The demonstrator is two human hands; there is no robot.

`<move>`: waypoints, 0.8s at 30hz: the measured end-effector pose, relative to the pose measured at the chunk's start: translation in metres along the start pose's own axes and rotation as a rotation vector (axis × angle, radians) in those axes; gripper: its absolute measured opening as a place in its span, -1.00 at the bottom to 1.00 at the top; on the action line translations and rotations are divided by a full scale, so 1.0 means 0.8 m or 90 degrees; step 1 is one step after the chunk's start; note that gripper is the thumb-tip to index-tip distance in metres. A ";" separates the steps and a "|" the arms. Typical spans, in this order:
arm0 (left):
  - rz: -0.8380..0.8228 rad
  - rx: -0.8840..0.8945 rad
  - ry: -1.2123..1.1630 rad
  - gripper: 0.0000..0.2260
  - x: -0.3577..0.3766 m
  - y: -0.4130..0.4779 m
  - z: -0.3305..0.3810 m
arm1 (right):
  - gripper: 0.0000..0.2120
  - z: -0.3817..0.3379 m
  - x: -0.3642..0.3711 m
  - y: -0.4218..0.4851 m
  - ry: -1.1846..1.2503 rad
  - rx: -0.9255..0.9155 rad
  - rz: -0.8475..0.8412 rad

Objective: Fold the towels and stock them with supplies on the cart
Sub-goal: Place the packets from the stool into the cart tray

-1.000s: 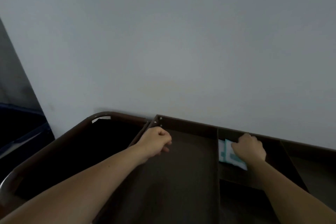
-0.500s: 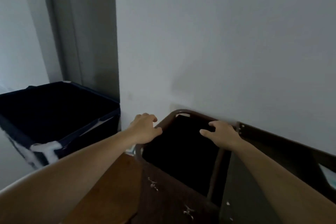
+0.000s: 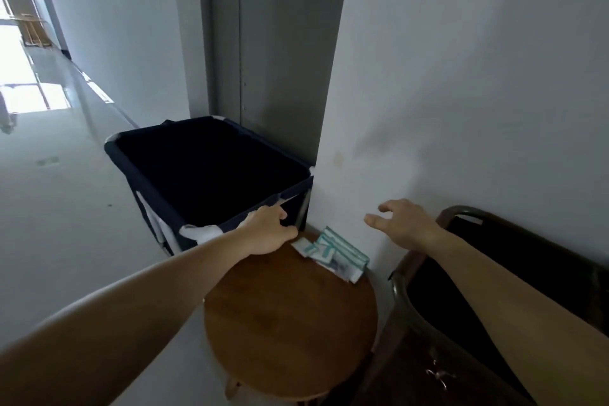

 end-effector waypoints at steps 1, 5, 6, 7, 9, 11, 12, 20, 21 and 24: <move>-0.008 -0.009 -0.014 -0.42 0.004 0.011 -0.012 | -0.36 -0.008 0.006 0.017 -0.007 -0.004 -0.014; -0.030 -0.048 -0.071 -0.41 0.014 0.074 -0.059 | -0.37 -0.040 0.035 0.106 -0.056 -0.019 -0.087; -0.039 -0.054 -0.074 -0.41 0.017 0.093 -0.071 | -0.39 -0.049 0.043 0.132 -0.071 -0.022 -0.107; -0.052 -0.061 -0.069 -0.41 0.021 0.114 -0.083 | -0.40 -0.057 0.052 0.160 -0.083 -0.027 -0.127; -0.082 -0.077 -0.054 -0.43 0.034 0.157 -0.110 | -0.42 -0.073 0.075 0.217 -0.095 -0.032 -0.159; -0.116 -0.103 -0.046 -0.48 0.051 0.199 -0.136 | -0.43 -0.084 0.107 0.270 -0.105 -0.026 -0.196; -0.136 -0.119 -0.043 -0.51 0.061 0.216 -0.148 | -0.43 -0.087 0.126 0.293 -0.107 -0.019 -0.218; -0.199 -0.209 -0.097 -0.68 0.151 0.324 -0.244 | -0.65 -0.066 0.298 0.415 -0.066 0.072 -0.343; -0.209 -0.217 -0.109 -0.67 0.163 0.333 -0.256 | -0.68 -0.059 0.322 0.423 -0.069 0.091 -0.356; -0.231 -0.249 -0.137 -0.66 0.201 0.362 -0.296 | -0.86 -0.043 0.386 0.437 -0.040 0.150 -0.393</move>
Point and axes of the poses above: each hand's wrist, its own y-axis towards the middle knuckle, its own x-axis out of the palm, z = x × y, the point moved 4 cm from there along y, towards the middle knuckle, and after that the axes turned 12 degrees about x, right-handed, at the moved point
